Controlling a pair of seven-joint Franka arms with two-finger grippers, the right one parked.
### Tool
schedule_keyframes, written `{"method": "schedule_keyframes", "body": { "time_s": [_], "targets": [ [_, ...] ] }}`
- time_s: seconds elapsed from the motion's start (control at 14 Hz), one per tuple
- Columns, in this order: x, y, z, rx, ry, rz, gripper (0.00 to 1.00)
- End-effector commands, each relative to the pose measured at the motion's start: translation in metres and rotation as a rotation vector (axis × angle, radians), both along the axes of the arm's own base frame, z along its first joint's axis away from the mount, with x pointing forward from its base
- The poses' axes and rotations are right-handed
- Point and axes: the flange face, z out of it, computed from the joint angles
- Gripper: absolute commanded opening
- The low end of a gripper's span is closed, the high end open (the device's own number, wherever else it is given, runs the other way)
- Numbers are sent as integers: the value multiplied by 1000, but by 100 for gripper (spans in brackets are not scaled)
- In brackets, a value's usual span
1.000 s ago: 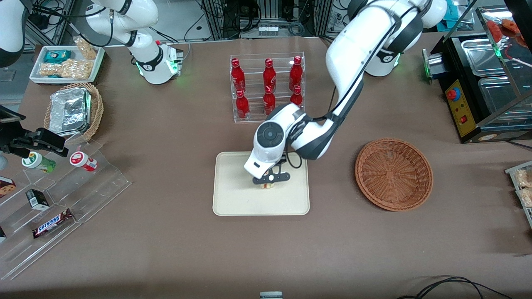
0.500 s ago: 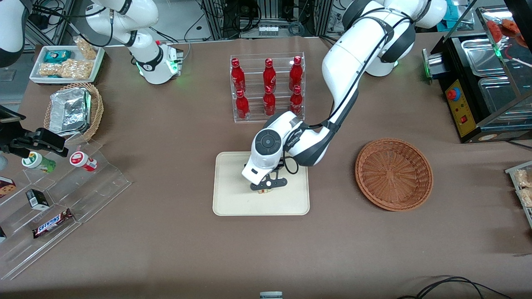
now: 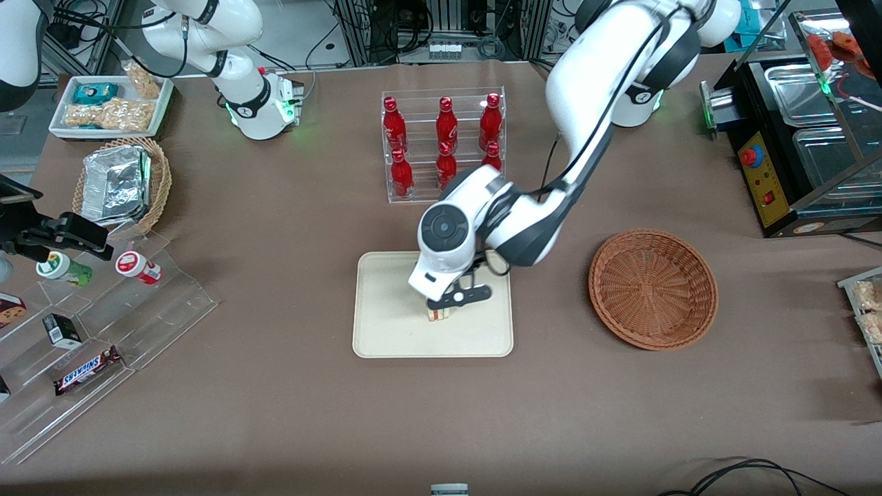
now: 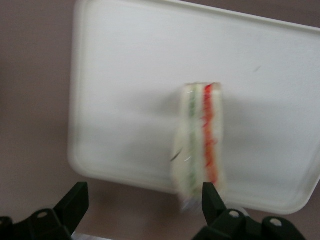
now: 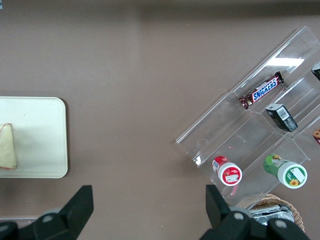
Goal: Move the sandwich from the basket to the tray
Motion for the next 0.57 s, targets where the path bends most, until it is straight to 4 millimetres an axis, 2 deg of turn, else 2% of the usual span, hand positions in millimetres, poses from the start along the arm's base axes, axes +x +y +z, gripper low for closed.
{"method": "schedule_keyframes", "body": {
  "time_s": [0.0, 0.14, 0.29, 0.5],
  "targets": [
    [5, 75, 95, -41, 91, -66, 100],
    [12, 138, 141, -23, 137, -33, 100],
    [7, 192, 177, -2, 191, -50, 100],
    [7, 296, 196, 24, 267, -81, 100]
  ]
}}
